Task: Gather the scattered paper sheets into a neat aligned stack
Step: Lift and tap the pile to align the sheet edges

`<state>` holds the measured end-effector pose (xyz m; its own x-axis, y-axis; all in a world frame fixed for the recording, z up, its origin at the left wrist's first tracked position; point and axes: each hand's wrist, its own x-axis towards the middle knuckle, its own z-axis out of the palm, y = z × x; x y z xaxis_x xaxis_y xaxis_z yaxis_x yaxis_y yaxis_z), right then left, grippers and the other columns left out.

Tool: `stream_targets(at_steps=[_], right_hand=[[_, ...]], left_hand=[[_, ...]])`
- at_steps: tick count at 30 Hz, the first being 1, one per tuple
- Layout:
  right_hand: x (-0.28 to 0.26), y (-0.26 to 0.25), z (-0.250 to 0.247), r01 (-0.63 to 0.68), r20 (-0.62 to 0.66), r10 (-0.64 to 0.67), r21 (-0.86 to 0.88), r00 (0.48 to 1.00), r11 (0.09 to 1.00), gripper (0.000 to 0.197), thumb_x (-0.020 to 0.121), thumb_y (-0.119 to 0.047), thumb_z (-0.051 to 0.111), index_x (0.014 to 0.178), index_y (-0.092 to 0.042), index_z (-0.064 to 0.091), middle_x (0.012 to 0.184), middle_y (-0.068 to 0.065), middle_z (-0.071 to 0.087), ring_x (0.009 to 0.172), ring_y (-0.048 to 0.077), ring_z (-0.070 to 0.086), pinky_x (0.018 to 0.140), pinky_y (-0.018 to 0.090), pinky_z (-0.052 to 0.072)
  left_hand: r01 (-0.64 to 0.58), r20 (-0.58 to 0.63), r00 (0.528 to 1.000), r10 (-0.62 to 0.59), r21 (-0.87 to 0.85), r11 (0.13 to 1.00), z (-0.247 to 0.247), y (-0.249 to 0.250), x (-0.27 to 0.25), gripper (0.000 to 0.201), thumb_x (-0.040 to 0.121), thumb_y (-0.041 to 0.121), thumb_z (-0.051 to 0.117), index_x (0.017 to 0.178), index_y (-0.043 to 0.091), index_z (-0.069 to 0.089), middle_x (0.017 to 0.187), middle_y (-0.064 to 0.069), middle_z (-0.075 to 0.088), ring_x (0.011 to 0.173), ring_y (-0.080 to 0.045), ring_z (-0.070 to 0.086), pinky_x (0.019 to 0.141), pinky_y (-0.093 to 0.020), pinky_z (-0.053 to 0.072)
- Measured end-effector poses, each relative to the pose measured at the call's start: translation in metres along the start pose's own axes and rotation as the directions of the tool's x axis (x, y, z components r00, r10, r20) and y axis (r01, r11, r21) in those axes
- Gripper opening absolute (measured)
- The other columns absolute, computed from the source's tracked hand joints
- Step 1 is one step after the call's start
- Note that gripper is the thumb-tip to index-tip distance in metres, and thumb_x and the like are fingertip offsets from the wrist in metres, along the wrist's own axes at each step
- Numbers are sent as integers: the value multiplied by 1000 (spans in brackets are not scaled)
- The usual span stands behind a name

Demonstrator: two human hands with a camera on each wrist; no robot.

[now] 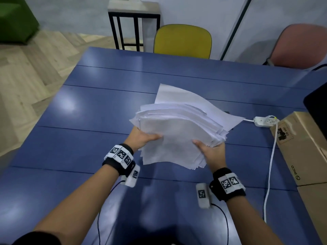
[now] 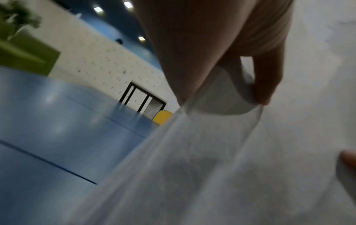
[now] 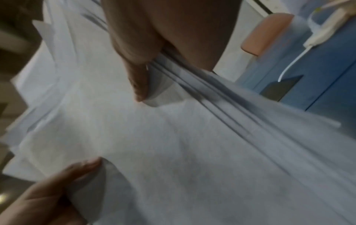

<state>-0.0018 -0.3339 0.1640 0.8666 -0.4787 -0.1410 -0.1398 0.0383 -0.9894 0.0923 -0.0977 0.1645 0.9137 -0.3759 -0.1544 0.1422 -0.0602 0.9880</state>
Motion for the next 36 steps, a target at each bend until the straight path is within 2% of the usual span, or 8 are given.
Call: stream_targets(at_steps=[4,10,16,20,22,24,29,36], right_hand=[[0,-21,6,93,-49,-91,42,995,995,32,73,2,80,98,-13,68,92,-5,76,92,14,72,85,31,58],[8,-24,-6,101,52,-102,21,993,995,46,76,15,70,118,9,53,102,8,70,87,10,72,75,25,56],[4,-66,-17,302,56,-302,10,952,953,69,71,15,74,121,-21,45,114,8,60,102,17,63,91,40,51],[-4,-133,-14,651,311,-573,-415,758,636,81,67,-16,86,134,-24,42,126,4,56,117,16,55,103,35,40],[-3,-152,0,718,521,-521,-624,676,309,86,66,-38,84,139,-25,41,131,-5,55,122,15,51,104,39,31],[1,-159,19,710,627,-377,-692,681,132,95,66,-50,79,145,-24,33,132,-4,55,123,19,50,102,39,28],[7,-131,61,748,755,-103,-655,647,-104,76,78,-49,70,140,-23,33,125,-2,58,114,23,56,86,39,34],[2,-118,78,731,757,-200,-653,622,-200,88,74,-49,73,144,-16,32,120,3,58,106,27,58,83,43,36]], left_hand=[[-126,-204,973,106,-89,988,13,16,2,46,70,-5,78,113,-5,62,102,-7,71,92,-14,70,83,-31,55],[-127,-97,988,122,-52,991,3,8,10,72,61,-2,82,125,3,50,118,-14,64,105,-20,65,92,-36,54],[-86,-52,995,81,-94,992,-5,2,8,62,65,-6,79,122,1,56,116,-19,67,107,-30,66,93,-42,53],[-62,20,998,63,-50,997,-13,3,9,65,64,-2,80,123,3,55,120,-20,65,110,-28,64,95,-37,53],[-50,38,998,51,-50,998,-16,3,8,66,63,-2,79,124,3,55,121,-19,64,110,-26,64,93,-33,53],[-38,54,998,41,-51,998,-17,4,8,66,63,-4,77,124,1,55,119,-17,65,106,-20,65,87,-28,54],[-42,97,994,48,-69,997,-17,5,8,63,64,-7,73,124,0,54,120,-22,63,105,-20,63,86,-28,54],[-53,92,994,62,-104,993,-14,5,6,55,65,-8,72,117,8,59,106,-6,69,97,-12,66,82,-22,52]])
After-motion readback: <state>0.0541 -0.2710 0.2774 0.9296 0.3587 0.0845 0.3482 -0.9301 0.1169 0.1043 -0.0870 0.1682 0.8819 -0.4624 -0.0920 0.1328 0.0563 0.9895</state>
